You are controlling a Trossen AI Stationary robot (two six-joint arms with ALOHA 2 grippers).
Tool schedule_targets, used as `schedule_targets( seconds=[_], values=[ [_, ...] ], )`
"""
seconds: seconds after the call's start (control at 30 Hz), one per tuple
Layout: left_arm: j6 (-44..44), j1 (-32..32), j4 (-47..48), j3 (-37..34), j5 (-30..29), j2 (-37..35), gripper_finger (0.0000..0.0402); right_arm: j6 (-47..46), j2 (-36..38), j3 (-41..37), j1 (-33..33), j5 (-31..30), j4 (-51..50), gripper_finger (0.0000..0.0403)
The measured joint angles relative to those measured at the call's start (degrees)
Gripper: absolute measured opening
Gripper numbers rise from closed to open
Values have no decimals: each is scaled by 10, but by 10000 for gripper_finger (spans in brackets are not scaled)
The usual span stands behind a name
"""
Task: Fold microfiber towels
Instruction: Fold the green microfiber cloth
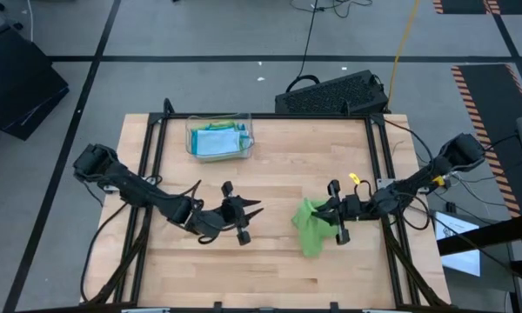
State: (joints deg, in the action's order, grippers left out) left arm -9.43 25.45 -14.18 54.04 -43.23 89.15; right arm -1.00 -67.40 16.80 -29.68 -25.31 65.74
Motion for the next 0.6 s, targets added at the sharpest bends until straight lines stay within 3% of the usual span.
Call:
schedule_targets(
  seconds=[0.23,0.4,0.6],
  values=[
    [34,-20,-119,0,106,49,146,-42,-1,1,-9,52,-13,8],
    [49,-37,-212,0,121,92,198,-58,-1,1,-9,67,-26,8],
    [43,-62,-287,0,184,128,236,-56,-1,1,-9,79,-49,9]
  ],
)
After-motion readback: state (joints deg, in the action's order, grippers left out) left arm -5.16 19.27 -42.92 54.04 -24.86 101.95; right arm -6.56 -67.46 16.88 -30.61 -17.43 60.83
